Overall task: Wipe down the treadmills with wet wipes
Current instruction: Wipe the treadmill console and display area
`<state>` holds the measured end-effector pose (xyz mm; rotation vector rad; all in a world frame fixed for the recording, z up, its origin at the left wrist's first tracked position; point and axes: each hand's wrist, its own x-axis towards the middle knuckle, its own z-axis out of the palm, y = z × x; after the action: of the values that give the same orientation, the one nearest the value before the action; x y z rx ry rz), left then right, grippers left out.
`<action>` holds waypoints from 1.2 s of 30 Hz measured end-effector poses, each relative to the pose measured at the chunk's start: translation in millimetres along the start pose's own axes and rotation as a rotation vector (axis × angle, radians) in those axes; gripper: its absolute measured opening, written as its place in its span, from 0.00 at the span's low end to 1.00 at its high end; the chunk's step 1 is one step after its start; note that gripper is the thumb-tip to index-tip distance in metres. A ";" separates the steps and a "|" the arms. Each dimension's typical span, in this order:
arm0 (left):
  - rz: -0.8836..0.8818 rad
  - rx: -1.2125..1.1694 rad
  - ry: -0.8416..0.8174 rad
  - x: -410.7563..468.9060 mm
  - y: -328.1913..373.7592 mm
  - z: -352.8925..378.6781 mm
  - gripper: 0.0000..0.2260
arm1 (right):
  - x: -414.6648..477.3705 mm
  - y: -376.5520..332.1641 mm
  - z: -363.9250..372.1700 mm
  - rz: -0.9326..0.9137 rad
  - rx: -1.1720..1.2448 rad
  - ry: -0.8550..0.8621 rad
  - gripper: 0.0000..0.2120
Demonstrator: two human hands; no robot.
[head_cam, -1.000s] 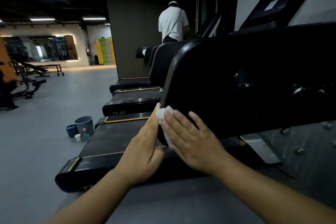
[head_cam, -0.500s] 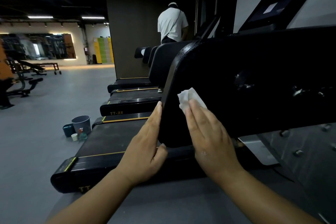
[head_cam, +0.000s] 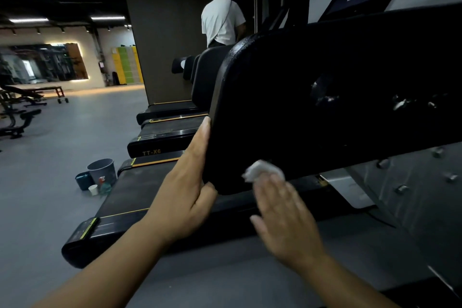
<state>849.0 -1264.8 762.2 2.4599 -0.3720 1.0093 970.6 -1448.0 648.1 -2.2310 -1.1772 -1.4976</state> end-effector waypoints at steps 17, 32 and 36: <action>0.120 0.193 0.274 36.6 -2.5 29.2 0.31 | 55.2 -25.7 -21.9 0.133 0.100 0.086 0.35; 0.223 0.395 0.293 43.6 -5.0 20.7 0.31 | 45.4 1.6 -35.9 0.074 0.071 0.004 0.32; 0.336 0.495 0.338 69.1 4.1 20.7 0.27 | 94.4 29.8 -59.6 0.306 0.139 0.128 0.32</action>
<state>907.6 -1283.9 799.9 2.6210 -0.4763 1.8162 966.6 -1454.1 763.4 -2.0769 -0.8305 -1.3678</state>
